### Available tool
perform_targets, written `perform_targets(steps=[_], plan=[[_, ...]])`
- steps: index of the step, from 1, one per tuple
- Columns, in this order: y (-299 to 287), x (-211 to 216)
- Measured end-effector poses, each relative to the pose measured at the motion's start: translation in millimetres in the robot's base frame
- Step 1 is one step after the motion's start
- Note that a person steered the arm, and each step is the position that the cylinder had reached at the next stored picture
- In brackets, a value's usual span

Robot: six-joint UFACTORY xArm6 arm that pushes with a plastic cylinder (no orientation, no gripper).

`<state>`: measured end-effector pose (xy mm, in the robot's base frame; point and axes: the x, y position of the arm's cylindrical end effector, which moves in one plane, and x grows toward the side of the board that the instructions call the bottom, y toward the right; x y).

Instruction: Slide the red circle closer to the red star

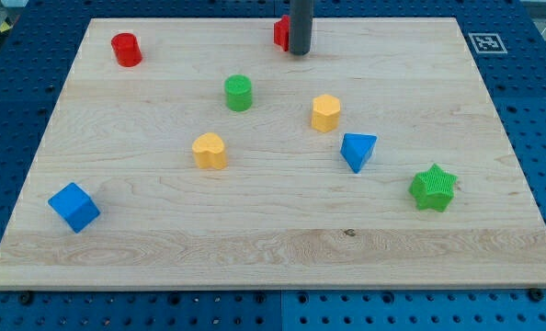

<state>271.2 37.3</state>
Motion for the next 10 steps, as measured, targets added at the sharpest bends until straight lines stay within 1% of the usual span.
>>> perform_targets(steps=[1,3,5,8,9,10], plan=[[-11,16],[-96,17],[-161,21],[-242,55],[-279,54],[-284,33]])
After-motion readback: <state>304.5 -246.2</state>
